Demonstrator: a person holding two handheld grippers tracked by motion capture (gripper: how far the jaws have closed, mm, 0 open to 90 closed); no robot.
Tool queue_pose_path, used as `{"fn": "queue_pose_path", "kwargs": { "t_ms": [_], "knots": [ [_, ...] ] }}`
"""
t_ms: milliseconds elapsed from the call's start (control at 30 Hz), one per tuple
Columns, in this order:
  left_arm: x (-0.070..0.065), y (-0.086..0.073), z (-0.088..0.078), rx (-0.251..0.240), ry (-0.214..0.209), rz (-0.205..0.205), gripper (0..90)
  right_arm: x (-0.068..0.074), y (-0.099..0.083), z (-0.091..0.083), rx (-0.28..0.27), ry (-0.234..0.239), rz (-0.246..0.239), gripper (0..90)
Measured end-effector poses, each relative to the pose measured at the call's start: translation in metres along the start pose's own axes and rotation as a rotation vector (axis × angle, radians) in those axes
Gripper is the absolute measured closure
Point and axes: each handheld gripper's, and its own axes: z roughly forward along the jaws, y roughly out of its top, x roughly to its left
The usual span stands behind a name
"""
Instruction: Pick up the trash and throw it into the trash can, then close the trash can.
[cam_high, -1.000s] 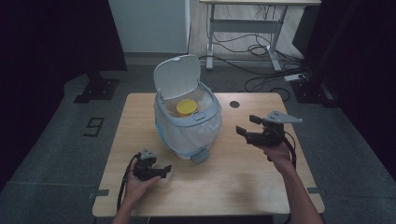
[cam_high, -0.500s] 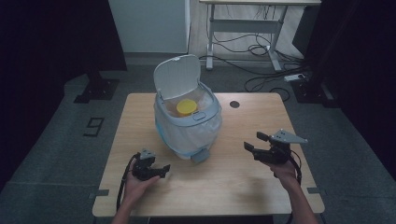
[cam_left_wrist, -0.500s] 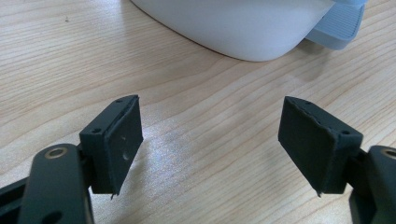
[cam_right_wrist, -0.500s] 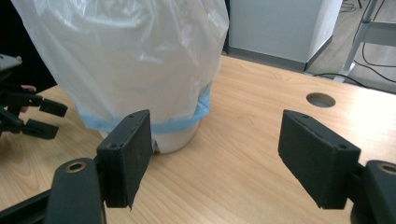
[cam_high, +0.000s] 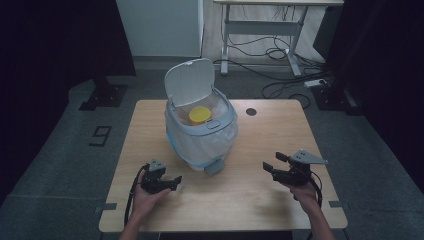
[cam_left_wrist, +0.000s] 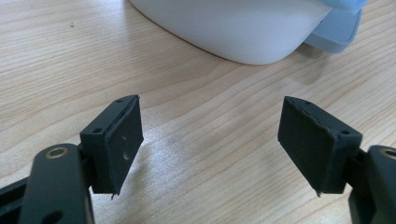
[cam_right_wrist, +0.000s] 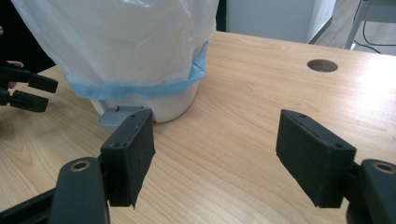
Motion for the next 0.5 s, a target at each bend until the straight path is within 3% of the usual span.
{"fn": "queue_pose_path", "kwargs": {
  "t_ms": [300,500],
  "knots": [
    [-0.002,0.004,-0.006,-0.032,-0.007,0.001,22.0,-0.002,-0.004,-0.001,0.005,0.002,0.004,29.1],
    [-0.004,0.013,-0.019,-0.084,-0.029,0.01,21.6,-0.004,-0.012,0.0,0.024,-0.004,0.01,29.1]
  ]
}}
